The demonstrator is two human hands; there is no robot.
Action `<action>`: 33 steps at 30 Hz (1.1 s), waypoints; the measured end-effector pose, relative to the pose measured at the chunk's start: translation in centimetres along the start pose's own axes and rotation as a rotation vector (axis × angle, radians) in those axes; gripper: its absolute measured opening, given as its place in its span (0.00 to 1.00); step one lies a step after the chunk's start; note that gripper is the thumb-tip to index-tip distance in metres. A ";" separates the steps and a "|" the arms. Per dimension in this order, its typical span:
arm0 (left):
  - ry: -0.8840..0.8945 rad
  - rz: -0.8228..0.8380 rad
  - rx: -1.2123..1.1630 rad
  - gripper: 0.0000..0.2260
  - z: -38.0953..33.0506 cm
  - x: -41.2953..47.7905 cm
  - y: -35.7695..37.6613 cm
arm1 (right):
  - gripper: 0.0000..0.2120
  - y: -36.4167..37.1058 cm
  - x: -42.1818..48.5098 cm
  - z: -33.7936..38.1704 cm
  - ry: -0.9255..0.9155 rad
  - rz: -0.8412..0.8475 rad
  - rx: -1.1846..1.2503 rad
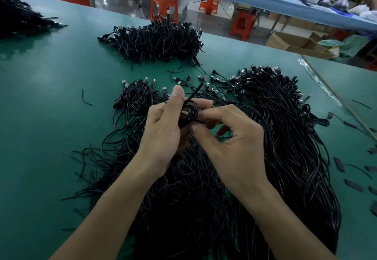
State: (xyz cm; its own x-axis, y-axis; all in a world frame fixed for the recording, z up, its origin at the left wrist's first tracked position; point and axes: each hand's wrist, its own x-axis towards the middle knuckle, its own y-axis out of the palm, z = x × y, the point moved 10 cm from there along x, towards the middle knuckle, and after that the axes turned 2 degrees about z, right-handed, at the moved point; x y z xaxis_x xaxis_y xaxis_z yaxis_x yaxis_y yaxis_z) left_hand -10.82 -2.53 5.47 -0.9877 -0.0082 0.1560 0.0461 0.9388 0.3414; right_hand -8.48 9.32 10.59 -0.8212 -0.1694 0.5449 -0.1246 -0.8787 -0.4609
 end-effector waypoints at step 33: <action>-0.496 0.611 0.218 0.19 5.7 -2.2 3.2 | 0.02 1.1 0.7 -0.9 -0.038 0.485 -0.228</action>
State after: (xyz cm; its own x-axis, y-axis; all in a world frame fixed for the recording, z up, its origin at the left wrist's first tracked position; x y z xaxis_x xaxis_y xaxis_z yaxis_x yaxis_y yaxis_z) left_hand -9.36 2.44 0.91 -0.7514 0.6319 -0.1901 0.6181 0.7748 0.1328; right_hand -9.72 8.63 9.79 -0.7945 -0.5513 0.2546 0.1428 -0.5772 -0.8040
